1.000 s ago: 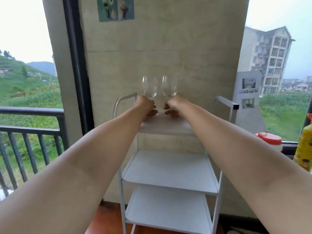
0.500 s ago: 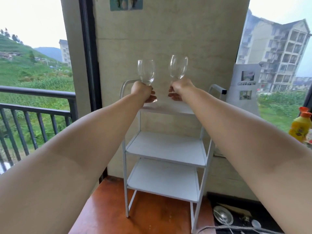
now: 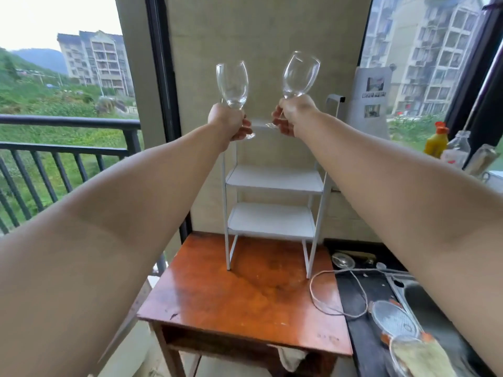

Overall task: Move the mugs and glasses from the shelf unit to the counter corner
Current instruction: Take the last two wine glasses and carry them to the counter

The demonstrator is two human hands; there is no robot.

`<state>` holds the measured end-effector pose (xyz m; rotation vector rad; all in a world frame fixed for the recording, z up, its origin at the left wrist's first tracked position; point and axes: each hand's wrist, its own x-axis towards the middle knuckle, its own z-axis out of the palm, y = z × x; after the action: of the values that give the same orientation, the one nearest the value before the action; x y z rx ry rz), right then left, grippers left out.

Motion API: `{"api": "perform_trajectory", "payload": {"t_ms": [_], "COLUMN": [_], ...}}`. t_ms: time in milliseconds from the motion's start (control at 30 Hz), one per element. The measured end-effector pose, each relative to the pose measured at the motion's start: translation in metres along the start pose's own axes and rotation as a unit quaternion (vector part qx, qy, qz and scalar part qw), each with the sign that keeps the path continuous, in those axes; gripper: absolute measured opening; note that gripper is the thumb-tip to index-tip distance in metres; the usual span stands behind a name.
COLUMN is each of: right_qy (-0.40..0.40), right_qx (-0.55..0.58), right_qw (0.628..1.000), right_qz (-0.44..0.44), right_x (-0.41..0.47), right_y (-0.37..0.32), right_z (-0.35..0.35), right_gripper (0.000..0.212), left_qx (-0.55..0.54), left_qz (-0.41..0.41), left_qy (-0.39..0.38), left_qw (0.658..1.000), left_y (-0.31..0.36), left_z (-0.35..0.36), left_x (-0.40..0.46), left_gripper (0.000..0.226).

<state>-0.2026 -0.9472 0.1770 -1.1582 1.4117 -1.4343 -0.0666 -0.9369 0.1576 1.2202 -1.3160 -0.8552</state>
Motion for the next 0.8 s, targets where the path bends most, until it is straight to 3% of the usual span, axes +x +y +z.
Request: {"api": "perform_trajectory", "payload": {"t_ms": [233,433,633,800], "right_qy": [0.037,0.058,0.108,0.169], "right_qx": [-0.021,-0.094,-0.084,-0.043], "right_qw": [0.997,0.98,0.945,0.908], "right_qz": [0.071,0.164,0.298,0.381], "right_x": [-0.106,-0.173,-0.246,-0.321], "right_y": [0.058,0.137,0.233,0.3], "right_z": [-0.015,-0.053,-0.109,-0.176], "right_gripper": [0.032,0.024,0.015,0.028], "left_qx": [0.019,0.06,0.096,0.096], "left_qz": [-0.063,-0.152,-0.243,-0.282], "left_qy": [-0.084,-0.133,-0.211,-0.311], "left_qw": [0.994,0.978,0.942,0.902], "left_y": [-0.038,-0.102,-0.169,-0.207], "left_z": [-0.02,0.006,0.055,0.114], "left_x": [-0.103,-0.164,-0.244,-0.331], "left_gripper": [0.018,0.017,0.028,0.025]}}
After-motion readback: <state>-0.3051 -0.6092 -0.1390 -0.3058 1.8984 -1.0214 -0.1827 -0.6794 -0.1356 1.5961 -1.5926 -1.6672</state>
